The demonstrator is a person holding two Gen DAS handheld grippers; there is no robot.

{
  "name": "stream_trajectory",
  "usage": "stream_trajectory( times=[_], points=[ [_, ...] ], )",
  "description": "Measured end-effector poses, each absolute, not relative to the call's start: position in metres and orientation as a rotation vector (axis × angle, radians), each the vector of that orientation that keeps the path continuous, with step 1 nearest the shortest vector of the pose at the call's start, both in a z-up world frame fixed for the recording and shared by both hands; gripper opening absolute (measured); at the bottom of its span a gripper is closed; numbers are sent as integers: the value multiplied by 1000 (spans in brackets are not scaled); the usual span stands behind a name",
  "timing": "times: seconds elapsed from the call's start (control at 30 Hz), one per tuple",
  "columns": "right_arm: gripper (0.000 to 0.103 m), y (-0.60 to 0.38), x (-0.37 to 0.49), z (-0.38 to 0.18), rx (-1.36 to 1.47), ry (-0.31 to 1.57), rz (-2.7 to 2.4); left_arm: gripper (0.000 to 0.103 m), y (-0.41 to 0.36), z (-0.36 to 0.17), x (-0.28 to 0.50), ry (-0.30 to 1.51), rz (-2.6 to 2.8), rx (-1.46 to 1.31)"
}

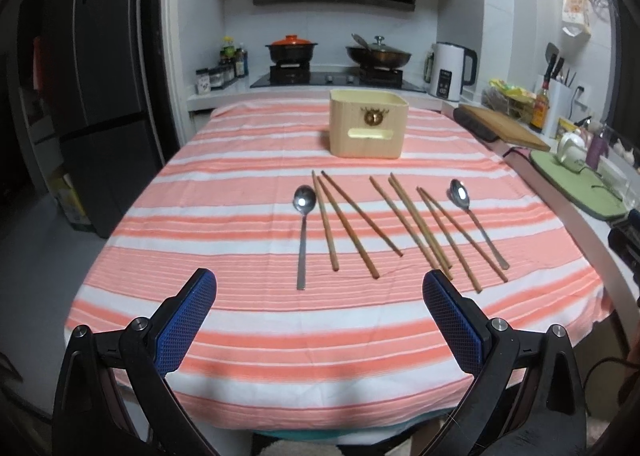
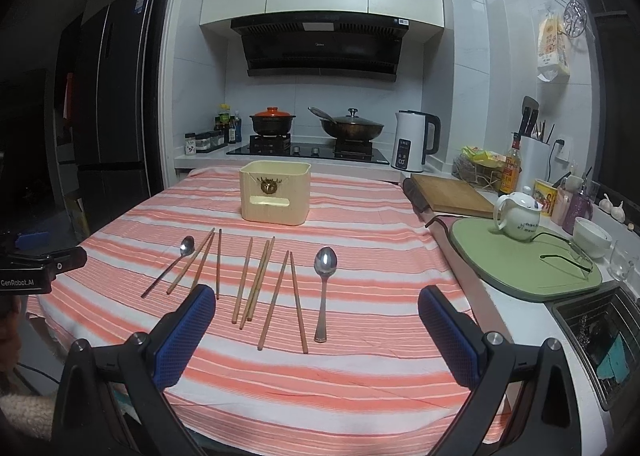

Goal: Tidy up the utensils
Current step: 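Grasp one steel spoon with the left gripper while the right gripper grasps the other spoon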

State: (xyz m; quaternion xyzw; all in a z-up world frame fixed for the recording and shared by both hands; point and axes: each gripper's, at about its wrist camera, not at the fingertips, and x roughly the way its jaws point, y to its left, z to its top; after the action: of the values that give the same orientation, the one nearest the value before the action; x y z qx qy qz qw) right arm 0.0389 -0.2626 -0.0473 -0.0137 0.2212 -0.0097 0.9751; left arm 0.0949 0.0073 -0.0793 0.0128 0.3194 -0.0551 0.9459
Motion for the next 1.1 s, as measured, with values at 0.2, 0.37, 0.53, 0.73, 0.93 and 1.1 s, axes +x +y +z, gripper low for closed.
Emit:
stream_trajectory(
  times=[0.2,0.37,0.53,0.73,0.93,1.1],
  points=[
    [103,-281,83,-78,-47,546,-42,103,13,-116,137,744,-139,30],
    [103,-292,125,-102,-55,640,-28,103,20,-136,176,798,-127,15],
    [103,-297,169,-122,-39,718,16,103,24,-151,211,838,-118,8],
    [102,-298,220,-145,-4,814,69,103,22,-169,245,879,-97,30],
    [81,-296,254,-171,2,920,99,103,20,-183,266,925,-65,69],
    [69,-292,267,-183,-34,970,107,103,24,-196,271,960,-58,114]
  ],
)
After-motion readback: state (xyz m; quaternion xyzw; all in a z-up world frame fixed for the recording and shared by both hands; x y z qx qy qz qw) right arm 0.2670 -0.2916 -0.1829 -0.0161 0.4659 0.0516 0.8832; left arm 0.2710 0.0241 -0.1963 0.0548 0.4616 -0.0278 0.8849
